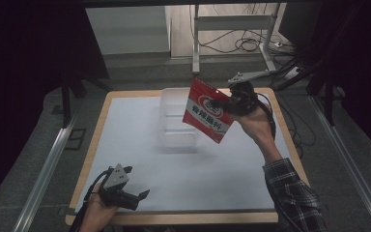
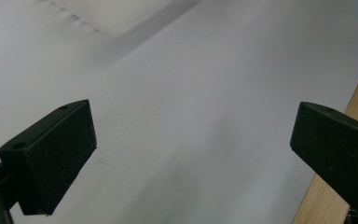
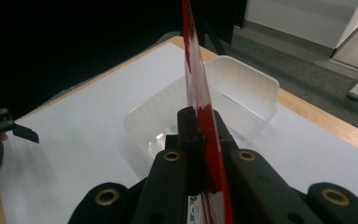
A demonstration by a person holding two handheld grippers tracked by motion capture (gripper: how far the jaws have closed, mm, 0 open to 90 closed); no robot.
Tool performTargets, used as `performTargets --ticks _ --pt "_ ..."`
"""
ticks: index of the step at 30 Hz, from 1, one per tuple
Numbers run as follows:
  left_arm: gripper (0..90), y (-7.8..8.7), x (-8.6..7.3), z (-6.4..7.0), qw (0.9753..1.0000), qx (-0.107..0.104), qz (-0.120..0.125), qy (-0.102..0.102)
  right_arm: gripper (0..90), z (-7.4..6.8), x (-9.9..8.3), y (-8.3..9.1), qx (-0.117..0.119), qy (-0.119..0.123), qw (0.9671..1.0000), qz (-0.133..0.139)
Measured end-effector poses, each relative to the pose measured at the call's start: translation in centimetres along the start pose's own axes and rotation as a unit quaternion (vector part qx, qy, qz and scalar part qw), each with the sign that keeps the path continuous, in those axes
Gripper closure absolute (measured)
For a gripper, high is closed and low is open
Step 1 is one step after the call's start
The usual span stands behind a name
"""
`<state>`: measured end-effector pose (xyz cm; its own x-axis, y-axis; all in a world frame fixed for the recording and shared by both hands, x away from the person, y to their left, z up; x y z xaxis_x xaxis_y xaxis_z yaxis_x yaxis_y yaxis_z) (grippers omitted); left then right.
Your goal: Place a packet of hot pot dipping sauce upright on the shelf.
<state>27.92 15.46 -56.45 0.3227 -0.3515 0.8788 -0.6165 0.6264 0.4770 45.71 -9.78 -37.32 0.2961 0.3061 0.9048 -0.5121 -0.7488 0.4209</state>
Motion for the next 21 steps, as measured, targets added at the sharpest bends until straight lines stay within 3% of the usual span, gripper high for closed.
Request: performTargets --ticks 14,21 --pt "0.1 0.0 0.0 0.0 1.0 0.002 -0.003 -0.003 87.7 -0.8 2.2 -3.4 0.015 0.009 0.9997 0.014" --pt "0.1 0.1 0.0 0.0 1.0 0.002 -0.003 -0.005 87.7 -1.6 3.0 -6.1 0.025 0.014 0.9994 0.019"
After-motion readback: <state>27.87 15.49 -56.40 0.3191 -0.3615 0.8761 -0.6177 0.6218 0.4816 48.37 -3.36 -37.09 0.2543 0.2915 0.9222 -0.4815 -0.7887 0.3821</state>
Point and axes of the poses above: each handheld gripper's, and its own axes: y roughly backward along the jaws, x roughly out of its top, z roughly to its right, the point moved 9 cm from there along -y, roughly forward along the jaws, and after that the axes turned 8 degrees about z, right-handed, at the moved point
